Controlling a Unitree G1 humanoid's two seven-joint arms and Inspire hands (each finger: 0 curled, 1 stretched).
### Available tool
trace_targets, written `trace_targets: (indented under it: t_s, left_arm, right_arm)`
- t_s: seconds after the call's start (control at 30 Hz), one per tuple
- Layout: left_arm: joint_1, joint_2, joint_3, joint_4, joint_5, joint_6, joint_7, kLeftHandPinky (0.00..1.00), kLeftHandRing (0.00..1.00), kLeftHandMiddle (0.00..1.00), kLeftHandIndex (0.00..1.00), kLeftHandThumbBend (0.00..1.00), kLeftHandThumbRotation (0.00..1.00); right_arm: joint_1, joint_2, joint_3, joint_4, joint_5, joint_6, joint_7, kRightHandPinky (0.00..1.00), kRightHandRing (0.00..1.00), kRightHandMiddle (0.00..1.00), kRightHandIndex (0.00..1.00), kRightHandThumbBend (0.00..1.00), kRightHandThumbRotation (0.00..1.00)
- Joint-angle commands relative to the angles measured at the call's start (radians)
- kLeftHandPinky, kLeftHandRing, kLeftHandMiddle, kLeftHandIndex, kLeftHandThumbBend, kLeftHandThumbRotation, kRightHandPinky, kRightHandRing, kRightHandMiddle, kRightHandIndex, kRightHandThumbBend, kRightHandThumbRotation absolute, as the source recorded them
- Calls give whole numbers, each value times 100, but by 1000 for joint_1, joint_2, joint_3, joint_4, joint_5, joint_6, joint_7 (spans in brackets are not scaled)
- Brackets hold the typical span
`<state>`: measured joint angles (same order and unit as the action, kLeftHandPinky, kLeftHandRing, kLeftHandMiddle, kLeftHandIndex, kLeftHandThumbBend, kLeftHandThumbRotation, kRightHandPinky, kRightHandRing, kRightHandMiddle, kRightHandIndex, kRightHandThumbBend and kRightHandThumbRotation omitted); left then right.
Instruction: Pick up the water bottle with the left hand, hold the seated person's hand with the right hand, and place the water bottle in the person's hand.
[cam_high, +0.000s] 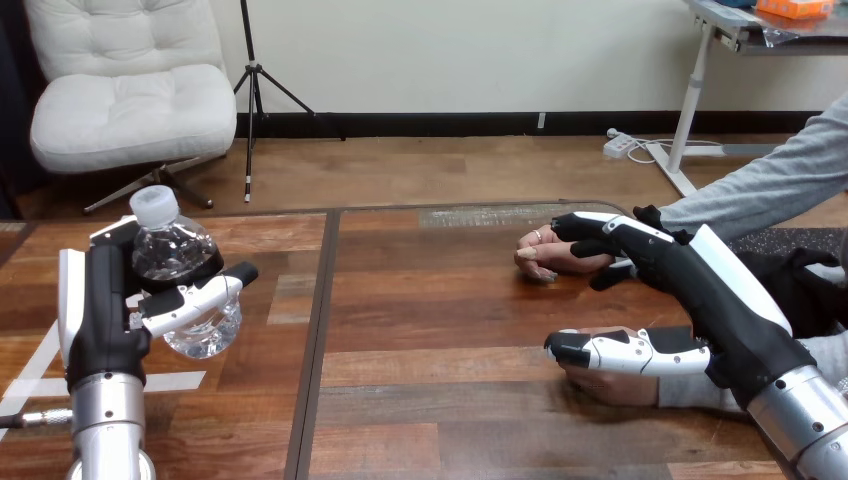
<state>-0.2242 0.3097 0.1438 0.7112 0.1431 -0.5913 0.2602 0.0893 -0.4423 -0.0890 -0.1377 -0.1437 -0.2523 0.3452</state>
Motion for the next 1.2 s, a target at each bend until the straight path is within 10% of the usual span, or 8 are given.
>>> trace_targets:
  t_s: [0.0, 1.17]
  left_arm:
    - [-44, 8, 17, -37, -11, -28, 5, 27, 31, 36, 38, 76, 0]
    - [-51, -1, 38, 5, -65, -72, -32, 26, 31, 37, 38, 74, 0]
  right_arm:
    - [-31, -29, -19, -30, -11, 4, -11, 68, 81, 84, 82, 100, 46]
    - [-38, -103, -38, 18, -18, 48, 4, 64, 79, 83, 82, 100, 31]
